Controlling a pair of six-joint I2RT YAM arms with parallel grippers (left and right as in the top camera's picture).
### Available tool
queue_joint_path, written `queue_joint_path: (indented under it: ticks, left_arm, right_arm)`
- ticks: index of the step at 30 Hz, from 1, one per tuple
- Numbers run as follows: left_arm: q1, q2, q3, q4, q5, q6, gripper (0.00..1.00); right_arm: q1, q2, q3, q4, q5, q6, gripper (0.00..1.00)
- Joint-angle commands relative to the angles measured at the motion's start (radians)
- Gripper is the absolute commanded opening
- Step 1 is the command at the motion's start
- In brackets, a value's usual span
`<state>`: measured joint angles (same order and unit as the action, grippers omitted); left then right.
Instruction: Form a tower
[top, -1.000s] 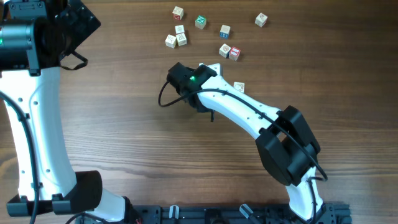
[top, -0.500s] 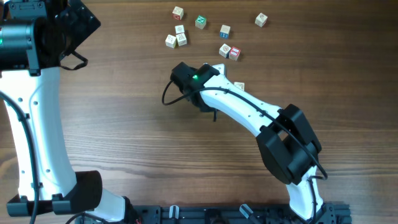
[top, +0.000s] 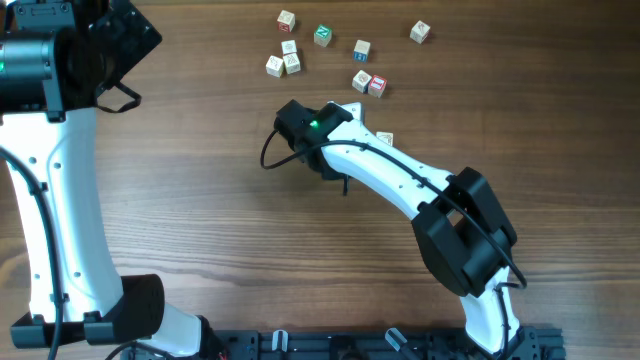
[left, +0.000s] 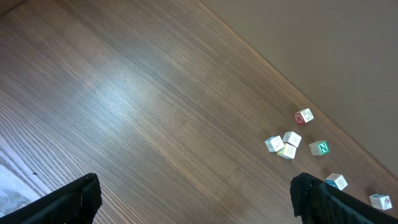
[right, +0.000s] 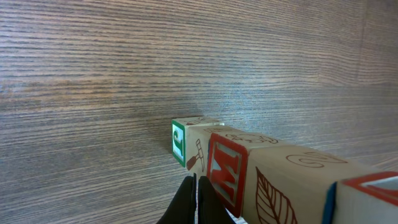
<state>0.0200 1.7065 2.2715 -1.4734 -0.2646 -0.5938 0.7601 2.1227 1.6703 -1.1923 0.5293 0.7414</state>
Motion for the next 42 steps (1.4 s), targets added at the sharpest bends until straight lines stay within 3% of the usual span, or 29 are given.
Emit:
queue_joint_path:
  ticks: [1,17,22,24,27,30,35,36,42]
  left_arm:
    - [0.005,-0.018,0.010,0.002,-0.016,-0.014,1.00]
    - [0.005,-0.018,0.010,0.002,-0.016,-0.014,1.00]
    - [0.005,-0.018,0.010,0.002,-0.016,-0.014,1.00]
    - [0.005,-0.018,0.010,0.002,-0.016,-0.014,1.00]
    - [0.005,-0.018,0.010,0.002,-0.016,-0.014,1.00]
    - [0.005,-0.018,0.010,0.002,-0.016,-0.014,1.00]
    - [0.005,-0.018,0.010,0.002,-0.016,-0.014,1.00]
    - [0.005,-0.018,0.010,0.002,-0.016,-0.014,1.00]
    - [0.005,-0.018,0.010,0.002,-0.016,-0.014,1.00]
  right_arm:
    - [-0.003,0.016,-0.006,0.001,0.031,0.028,0.05]
    - [-0.013,0.016,-0.006,0.005,0.027,0.022,0.05]
    - [-0.001,0.014,0.006,0.080,-0.015,-0.134,0.05]
    - [0.018,0.006,0.051,0.106,-0.062,-0.137,0.04]
    - [0.014,-0.049,0.242,0.169,-0.287,-0.174,0.04]
    - [0.002,-0.131,0.462,0.127,-0.306,-0.182,0.06]
    - [-0.160,-0.236,0.480,-0.067,-0.288,0.026,0.04]
    - [-0.304,-0.230,0.473,-0.188,-0.337,0.054,0.04]
    - [-0.466,-0.226,0.361,-0.212,-0.385,0.043,0.05]
